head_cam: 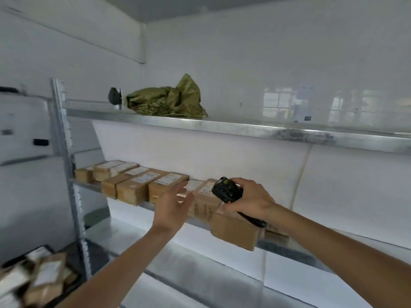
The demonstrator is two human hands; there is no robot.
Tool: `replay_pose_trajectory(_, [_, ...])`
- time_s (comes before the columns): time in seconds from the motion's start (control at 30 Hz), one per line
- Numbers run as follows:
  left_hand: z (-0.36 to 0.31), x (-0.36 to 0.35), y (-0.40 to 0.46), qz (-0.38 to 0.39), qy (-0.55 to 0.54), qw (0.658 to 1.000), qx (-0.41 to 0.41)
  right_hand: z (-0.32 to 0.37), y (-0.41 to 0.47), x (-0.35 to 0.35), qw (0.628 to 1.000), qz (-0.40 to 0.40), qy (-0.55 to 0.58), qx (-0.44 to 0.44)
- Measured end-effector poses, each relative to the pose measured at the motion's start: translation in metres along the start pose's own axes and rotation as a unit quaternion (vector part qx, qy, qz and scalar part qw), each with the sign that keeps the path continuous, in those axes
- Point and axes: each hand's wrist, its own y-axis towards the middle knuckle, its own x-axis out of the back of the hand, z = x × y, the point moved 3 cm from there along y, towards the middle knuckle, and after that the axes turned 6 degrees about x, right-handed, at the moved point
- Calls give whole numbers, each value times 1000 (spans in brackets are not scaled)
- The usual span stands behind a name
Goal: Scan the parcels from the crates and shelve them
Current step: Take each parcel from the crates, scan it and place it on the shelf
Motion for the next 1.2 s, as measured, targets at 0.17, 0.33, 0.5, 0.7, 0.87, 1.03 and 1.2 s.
replay_pose_trajectory(0.17, [73,167,-21,-86,74,991,69,137,29,-103,996,49,27,74])
replay_pose_trajectory(0.33, [158,328,-69,-166,152,964,144,267,42,-224,979,128,53,147])
replay_pose_trajectory(0.5, [240,460,-129,-251,205,919,224,375,49,-354,954,216,67,196])
replay_pose_trajectory(0.7, [337,564,-171,-317,216,873,302,475,65,-500,919,308,59,239])
replay_pose_trajectory(0.87, [444,617,-160,-336,213,843,362,528,106,-630,899,350,50,257])
replay_pose_trajectory(1.03, [557,641,-136,-335,202,820,418,545,151,-757,890,389,29,235])
replay_pose_trajectory(1.2, [673,646,-126,-328,164,801,474,539,176,-873,889,413,4,195])
